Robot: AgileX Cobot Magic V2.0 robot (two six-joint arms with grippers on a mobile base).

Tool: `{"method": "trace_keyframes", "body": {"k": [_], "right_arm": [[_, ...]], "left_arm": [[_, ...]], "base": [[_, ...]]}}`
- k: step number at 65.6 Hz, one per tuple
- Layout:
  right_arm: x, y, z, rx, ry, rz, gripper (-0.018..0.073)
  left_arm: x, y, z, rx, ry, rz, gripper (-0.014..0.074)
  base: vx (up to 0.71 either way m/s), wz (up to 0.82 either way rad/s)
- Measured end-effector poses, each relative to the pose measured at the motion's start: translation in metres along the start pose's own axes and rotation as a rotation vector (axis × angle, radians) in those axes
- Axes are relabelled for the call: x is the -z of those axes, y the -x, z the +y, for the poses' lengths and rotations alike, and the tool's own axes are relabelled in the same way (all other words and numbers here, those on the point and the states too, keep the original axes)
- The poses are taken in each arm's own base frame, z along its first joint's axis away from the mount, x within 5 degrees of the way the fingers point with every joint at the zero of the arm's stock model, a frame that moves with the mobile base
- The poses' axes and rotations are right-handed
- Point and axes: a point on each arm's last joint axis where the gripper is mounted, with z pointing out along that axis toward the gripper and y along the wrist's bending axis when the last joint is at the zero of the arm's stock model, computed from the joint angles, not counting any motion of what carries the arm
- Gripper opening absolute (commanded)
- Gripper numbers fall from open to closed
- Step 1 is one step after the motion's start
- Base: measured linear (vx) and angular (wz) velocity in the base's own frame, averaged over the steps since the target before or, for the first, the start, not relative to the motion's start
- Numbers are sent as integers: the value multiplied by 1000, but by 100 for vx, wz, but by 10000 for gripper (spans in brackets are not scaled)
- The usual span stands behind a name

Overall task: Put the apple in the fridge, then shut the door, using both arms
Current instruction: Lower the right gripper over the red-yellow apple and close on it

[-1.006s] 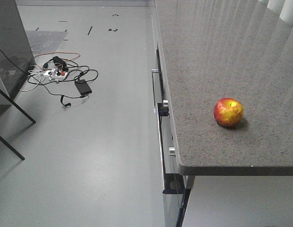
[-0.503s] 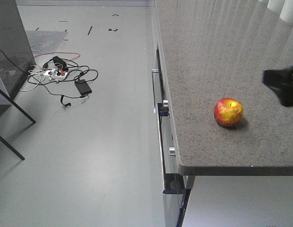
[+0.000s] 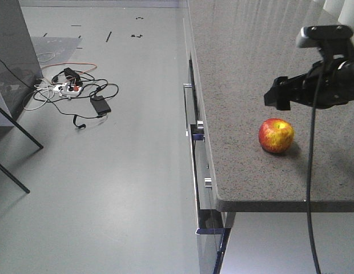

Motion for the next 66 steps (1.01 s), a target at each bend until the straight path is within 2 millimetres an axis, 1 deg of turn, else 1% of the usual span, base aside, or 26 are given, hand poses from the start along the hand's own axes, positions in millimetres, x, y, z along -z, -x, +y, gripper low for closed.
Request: {"method": "trace_keyframes", "body": {"k": [14, 28, 46, 54, 60, 66], "right_arm": [[-35, -9, -6, -34, 4, 78, 647], [-62, -20, -12, -43, -7, 132, 640], [-82, -26, -18, -68, -31, 150, 629], [-93, -33, -20, -71, -35, 179, 617], [-99, -37, -21, -71, -36, 196, 588], [-101, -38, -22, -59, -42, 202, 529]], "left_arm": [[0, 0, 0, 0, 0, 0, -8], [0, 0, 0, 0, 0, 0, -8], [0, 0, 0, 0, 0, 0, -8], [0, 0, 0, 0, 0, 0, -8], [0, 0, 0, 0, 0, 0, -8], [0, 0, 0, 0, 0, 0, -8]], "base": [[0, 0], [0, 0], [0, 0], [0, 0], [0, 0], [0, 0]]}}
